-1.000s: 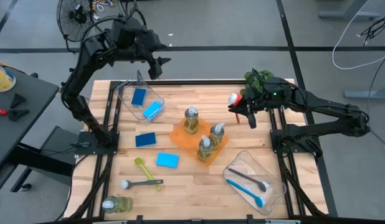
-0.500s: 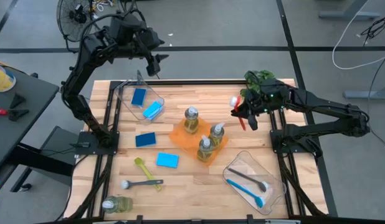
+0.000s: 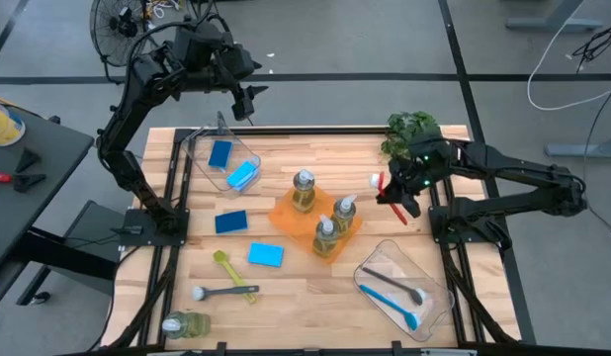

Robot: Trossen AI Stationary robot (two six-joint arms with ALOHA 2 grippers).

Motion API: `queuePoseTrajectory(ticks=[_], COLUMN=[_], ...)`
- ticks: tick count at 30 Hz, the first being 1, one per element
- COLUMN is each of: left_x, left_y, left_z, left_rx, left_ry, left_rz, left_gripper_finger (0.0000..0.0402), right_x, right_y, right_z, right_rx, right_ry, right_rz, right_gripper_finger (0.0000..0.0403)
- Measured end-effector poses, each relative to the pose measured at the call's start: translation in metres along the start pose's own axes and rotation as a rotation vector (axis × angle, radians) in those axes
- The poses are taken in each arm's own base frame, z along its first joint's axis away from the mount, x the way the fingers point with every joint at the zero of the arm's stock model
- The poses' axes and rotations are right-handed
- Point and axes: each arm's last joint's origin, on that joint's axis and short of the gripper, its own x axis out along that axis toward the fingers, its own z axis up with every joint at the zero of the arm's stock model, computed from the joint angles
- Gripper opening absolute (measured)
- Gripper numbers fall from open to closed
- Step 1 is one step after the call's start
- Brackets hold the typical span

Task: Pick & Place Kitchen Sink Supplies
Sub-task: Put the orange dish brush into the bottom transparent bin

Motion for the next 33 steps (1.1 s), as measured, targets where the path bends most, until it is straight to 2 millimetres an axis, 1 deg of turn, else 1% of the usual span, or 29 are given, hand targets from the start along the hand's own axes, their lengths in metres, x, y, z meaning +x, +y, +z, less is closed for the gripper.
queuePoseTrajectory(ticks=[6, 8, 14, 20, 29, 33], left_x=[0.0, 0.0, 0.0, 0.0, 0.0, 0.0], left_y=[0.0, 0.0, 0.0, -0.001, -0.002, -0.003], left_z=[0.0, 0.0, 0.0, 0.001, 0.001, 0.001], left_rx=[0.0, -0.001, -0.05, -0.051, -0.064, -0.075], left_ry=[0.0, 0.0, 0.0, -0.001, -0.002, -0.006], left_rz=[-0.001, -0.001, -0.001, -0.005, -0.008, -0.016], left_gripper_finger=[0.0248, 0.0248, 0.0248, 0.0248, 0.0248, 0.0248], right_x=[0.004, 0.006, 0.011, 0.018, 0.036, 0.049], right_y=[0.007, 0.011, 0.028, 0.047, 0.076, 0.09], right_z=[-0.013, -0.016, -0.021, -0.028, -0.038, -0.045], right_rx=[0.023, 0.056, 0.155, 0.22, 0.187, 0.143], right_ry=[0.132, 0.163, 0.242, 0.331, 0.444, 0.494], right_rz=[0.018, 0.026, 0.146, 0.236, 0.305, 0.316], right_gripper_finger=[0.0053, 0.0053, 0.0053, 0.0053, 0.0053, 0.0053])
